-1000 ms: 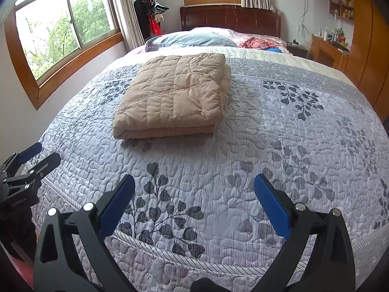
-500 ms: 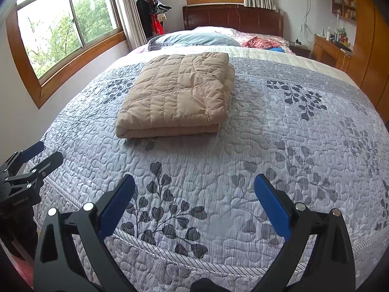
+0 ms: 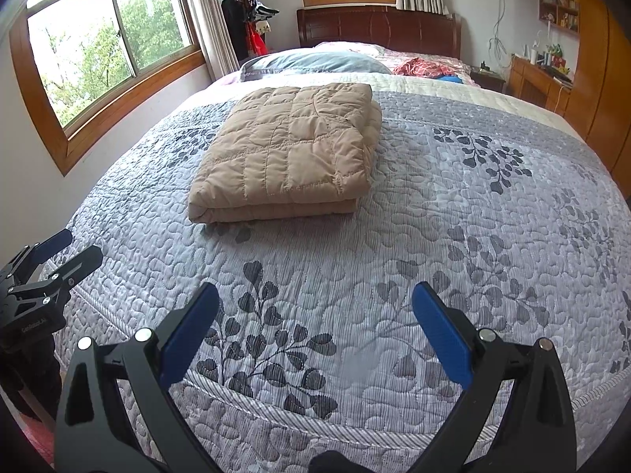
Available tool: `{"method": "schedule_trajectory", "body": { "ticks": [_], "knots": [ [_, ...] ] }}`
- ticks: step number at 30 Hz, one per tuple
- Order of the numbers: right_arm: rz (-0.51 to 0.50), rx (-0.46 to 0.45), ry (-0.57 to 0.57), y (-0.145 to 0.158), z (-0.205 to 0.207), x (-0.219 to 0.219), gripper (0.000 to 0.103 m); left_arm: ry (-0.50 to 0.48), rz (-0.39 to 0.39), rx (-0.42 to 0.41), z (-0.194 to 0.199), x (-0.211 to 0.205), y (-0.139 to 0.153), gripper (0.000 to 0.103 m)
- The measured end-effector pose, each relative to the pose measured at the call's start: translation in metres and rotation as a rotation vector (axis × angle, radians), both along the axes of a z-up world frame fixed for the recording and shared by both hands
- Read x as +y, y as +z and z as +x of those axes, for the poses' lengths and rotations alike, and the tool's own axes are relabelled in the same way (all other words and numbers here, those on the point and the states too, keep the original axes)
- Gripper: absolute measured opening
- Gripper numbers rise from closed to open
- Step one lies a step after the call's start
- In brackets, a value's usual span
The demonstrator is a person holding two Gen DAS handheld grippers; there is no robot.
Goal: Fold large clothes
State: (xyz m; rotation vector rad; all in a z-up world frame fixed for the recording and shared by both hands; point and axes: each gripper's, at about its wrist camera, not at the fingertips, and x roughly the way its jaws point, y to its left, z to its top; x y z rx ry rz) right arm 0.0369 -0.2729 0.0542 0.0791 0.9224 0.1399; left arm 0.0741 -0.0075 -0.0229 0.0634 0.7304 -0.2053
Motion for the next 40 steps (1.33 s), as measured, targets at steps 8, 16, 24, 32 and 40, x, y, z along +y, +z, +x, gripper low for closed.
{"method": "schedule_trajectory", "body": {
  "ticks": [8, 16, 24, 32, 40],
  "knots": [
    [0.0, 0.006, 0.002, -0.0019, 0.0004, -0.001, 0.098, -0.003, 0.002, 0.003, 0.0007, -0.0013, -0.0005, 0.097],
    [0.0, 0.012, 0.002, -0.004, 0.0021, -0.0015, 0.098, -0.007, 0.001, 0.01, 0.0016, -0.0015, -0.0018, 0.097],
    [-0.002, 0.017, 0.005, -0.0058, 0.0034, -0.0009, 0.098, -0.01, -0.012, 0.023, 0.0035, -0.0003, -0.0026, 0.097],
    [-0.002, 0.023, 0.006, -0.0076, 0.0051, -0.0016, 0.098, -0.007, -0.014, 0.023, 0.0039, 0.001, -0.0031, 0.097],
    [-0.002, 0.023, 0.006, -0.0077, 0.0053, -0.0016, 0.098, -0.007, -0.012, 0.025, 0.0032, -0.0001, -0.0037, 0.097]
  ]
}}
